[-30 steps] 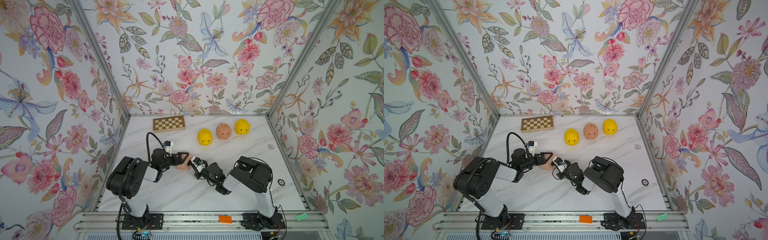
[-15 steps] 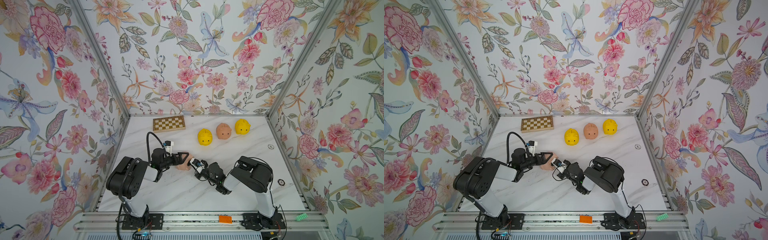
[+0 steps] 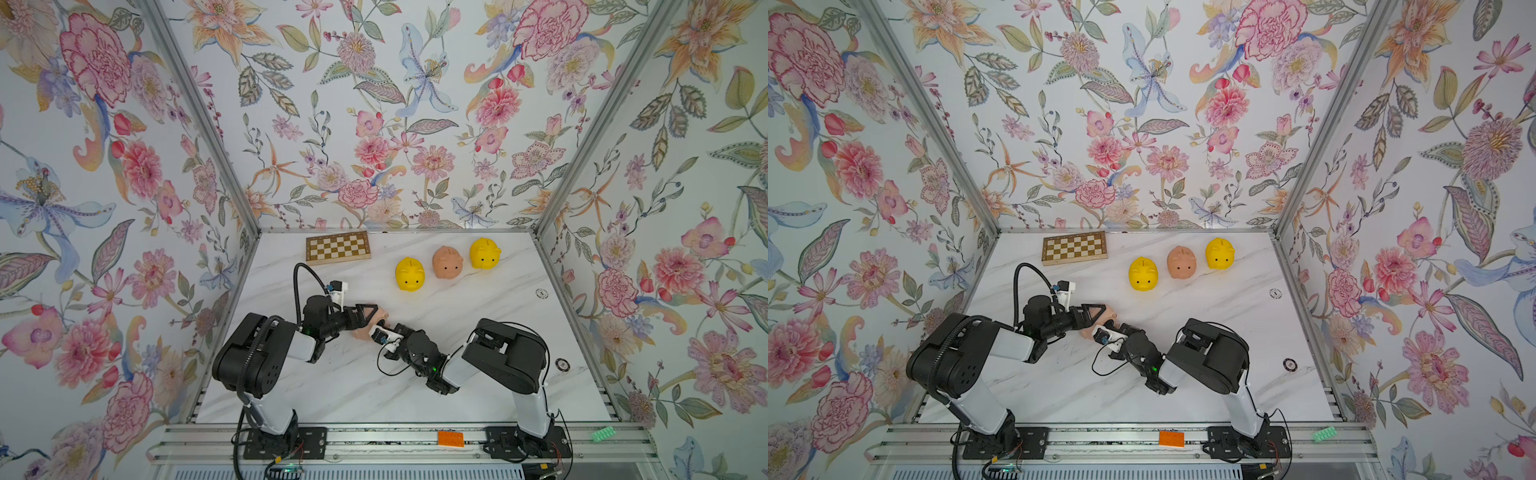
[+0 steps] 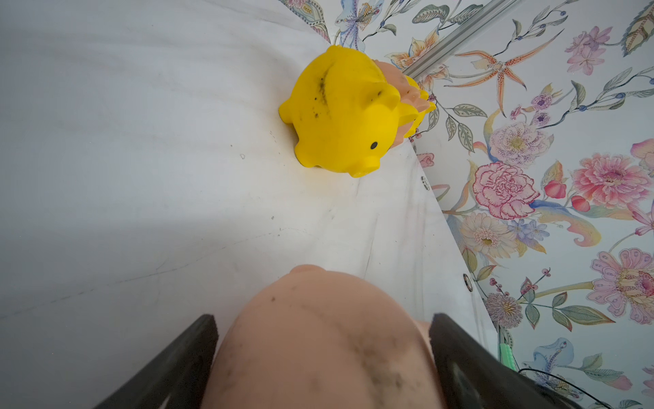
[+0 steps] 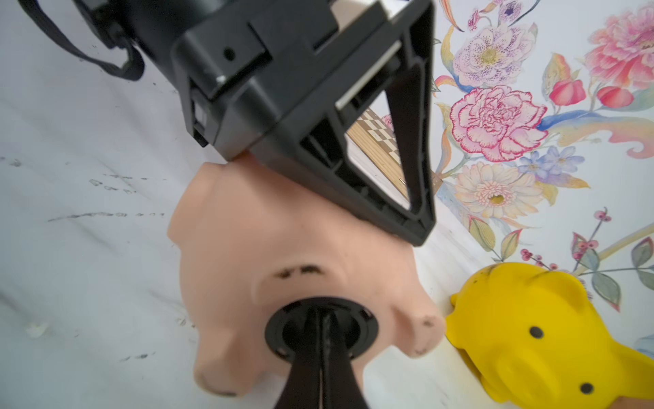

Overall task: Open piggy banks
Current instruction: Open the lid on the piggy bank.

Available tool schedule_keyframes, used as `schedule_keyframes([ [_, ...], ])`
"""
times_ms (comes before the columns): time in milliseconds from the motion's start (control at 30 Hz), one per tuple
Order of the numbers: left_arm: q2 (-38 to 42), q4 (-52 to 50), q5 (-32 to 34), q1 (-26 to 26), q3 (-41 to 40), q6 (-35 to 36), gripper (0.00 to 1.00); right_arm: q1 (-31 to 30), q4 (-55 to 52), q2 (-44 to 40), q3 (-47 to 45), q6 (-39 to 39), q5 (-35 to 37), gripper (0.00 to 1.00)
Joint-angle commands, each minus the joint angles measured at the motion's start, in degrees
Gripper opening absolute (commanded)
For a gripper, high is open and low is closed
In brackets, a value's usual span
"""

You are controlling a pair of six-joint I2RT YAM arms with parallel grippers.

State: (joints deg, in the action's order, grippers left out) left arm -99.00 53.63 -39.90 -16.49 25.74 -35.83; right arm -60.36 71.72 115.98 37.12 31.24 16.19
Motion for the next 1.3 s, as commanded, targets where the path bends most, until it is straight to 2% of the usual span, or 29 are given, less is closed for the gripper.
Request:
schedule_keyframes([
  [0, -5.2, -19.7, 1.8, -2.1, -3.1, 3.7, 0.94, -1.7, -0.7, 1.9, 3.2, 6.4, 2.6, 0.00],
  [133, -5.0, -19.8, 2.2, -2.0, -3.2, 3.7, 0.94, -2.6, 0.0, 2.6, 3.6, 9.4, 2.8, 0.00],
  [500, -4.1, -21.5, 5.1, -1.9, -3.1, 4.1, 0.94, -3.2, 5.6, 0.9, -0.5, 7.6, 2.5, 0.00],
  [1100, -3.6, -21.8, 5.5, -1.8, -3.3, 4.2, 0.94, -1.6, 14.6, -1.9, -9.6, -3.4, 1.3, 0.00],
  [1267, -2.9, -21.7, 6.1, -1.8, -3.6, 4.1, 0.95, -0.7, 10.4, -7.0, -12.1, -9.3, -0.4, 0.00],
])
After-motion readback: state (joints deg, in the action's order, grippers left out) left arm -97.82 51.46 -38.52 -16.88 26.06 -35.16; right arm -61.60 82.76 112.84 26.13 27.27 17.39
